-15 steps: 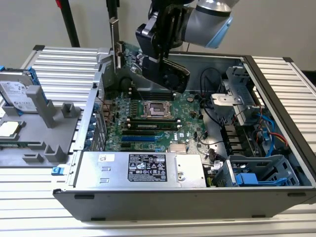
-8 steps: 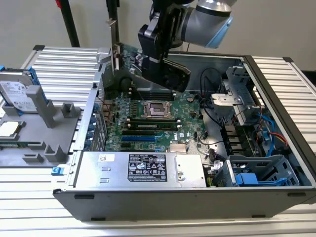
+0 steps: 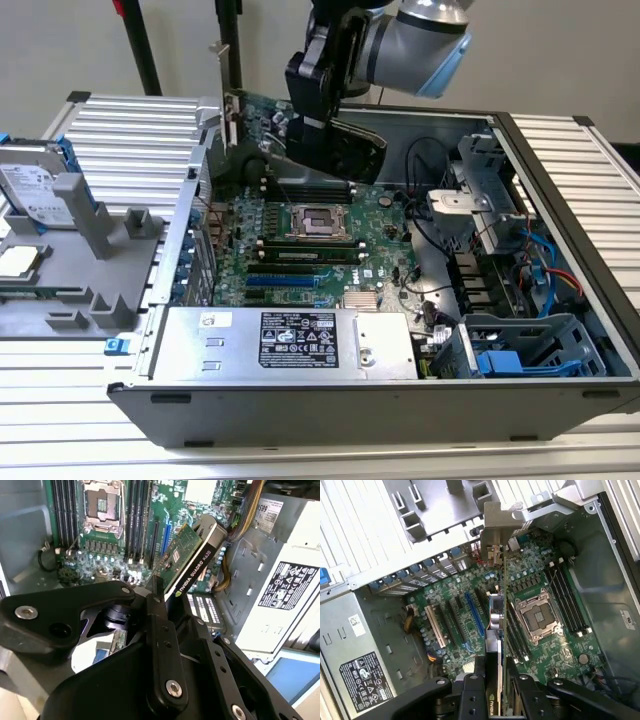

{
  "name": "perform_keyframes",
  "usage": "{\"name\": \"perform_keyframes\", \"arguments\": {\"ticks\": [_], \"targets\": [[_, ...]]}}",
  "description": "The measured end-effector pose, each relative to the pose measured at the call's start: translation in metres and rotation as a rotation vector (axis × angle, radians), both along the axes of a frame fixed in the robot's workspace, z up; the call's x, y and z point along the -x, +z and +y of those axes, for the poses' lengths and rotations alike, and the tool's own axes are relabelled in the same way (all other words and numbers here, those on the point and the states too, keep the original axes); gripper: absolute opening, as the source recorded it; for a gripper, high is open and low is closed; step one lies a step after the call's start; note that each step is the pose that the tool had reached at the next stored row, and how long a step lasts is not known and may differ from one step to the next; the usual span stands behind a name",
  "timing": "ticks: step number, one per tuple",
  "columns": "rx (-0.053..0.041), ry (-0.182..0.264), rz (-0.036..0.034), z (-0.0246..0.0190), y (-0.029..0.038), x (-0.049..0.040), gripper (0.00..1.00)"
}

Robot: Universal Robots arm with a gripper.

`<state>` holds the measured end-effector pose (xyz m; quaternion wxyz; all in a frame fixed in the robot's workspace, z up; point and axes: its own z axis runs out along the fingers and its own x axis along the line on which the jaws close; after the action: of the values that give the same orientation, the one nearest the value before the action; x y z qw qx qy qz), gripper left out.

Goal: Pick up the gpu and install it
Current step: 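Insert the gpu into the slot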

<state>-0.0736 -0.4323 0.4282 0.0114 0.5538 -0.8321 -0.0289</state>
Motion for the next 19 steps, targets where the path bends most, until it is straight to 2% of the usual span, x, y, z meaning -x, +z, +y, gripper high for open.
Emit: {"name": "perform_keyframes", "arguments": {"ticks": [19], "targets": [[0.0000, 0.201, 0.0000, 0.0000, 0.0000, 0.0000, 0.00]]}}
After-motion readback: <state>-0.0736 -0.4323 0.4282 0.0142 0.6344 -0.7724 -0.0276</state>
